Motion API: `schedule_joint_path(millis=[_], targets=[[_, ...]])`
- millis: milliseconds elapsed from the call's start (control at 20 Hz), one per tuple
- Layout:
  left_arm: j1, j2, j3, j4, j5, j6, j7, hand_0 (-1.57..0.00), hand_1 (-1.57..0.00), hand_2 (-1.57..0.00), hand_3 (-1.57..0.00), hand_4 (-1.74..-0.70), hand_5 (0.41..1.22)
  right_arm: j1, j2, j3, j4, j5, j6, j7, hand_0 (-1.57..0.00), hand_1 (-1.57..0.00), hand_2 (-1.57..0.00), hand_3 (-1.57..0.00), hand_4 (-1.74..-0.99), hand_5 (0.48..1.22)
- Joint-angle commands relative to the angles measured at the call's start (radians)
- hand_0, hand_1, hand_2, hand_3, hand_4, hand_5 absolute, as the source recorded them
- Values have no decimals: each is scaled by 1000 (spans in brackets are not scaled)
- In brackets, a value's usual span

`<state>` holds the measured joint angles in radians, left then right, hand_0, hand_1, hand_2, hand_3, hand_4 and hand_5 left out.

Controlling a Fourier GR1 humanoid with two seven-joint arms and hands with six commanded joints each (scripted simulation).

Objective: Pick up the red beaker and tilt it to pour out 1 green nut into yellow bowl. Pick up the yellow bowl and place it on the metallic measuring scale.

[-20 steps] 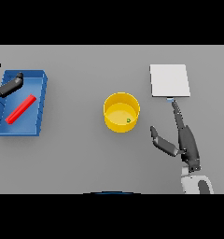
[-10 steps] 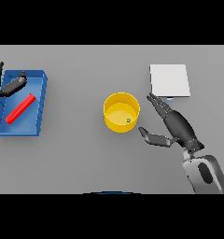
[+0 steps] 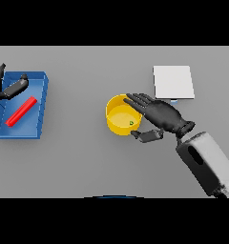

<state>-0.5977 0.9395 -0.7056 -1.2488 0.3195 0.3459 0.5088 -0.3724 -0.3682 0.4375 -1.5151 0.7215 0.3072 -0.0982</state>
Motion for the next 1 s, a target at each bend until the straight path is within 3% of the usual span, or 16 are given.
schedule_joint_path(millis=[0, 100, 500, 950], targets=[[13, 4, 0, -8, 3, 2, -13, 0, 1, 1, 1, -799, 721, -13, -3, 16, 18, 11, 11, -12, 1, 1, 1, 1, -1274, 662], [10, 9, -2, -13, -3, 5, -8, 1, 1, 1, 1, -797, 718, -57, -23, 37, 54, 23, 49, -40, 1, 1, 1, 1, -1277, 677], [2, 7, 2, -1, 0, -2, -17, 1, 1, 1, 1, -795, 732, -158, 22, 117, 195, 52, 112, -78, 1, 1, 1, 1, -1250, 681], [-5, 16, 7, 19, 0, -17, -17, 1, 1, 1, 1, -797, 735, -225, 40, 181, 288, 92, 182, -61, 1, 1, 1, 1, -1307, 690]])
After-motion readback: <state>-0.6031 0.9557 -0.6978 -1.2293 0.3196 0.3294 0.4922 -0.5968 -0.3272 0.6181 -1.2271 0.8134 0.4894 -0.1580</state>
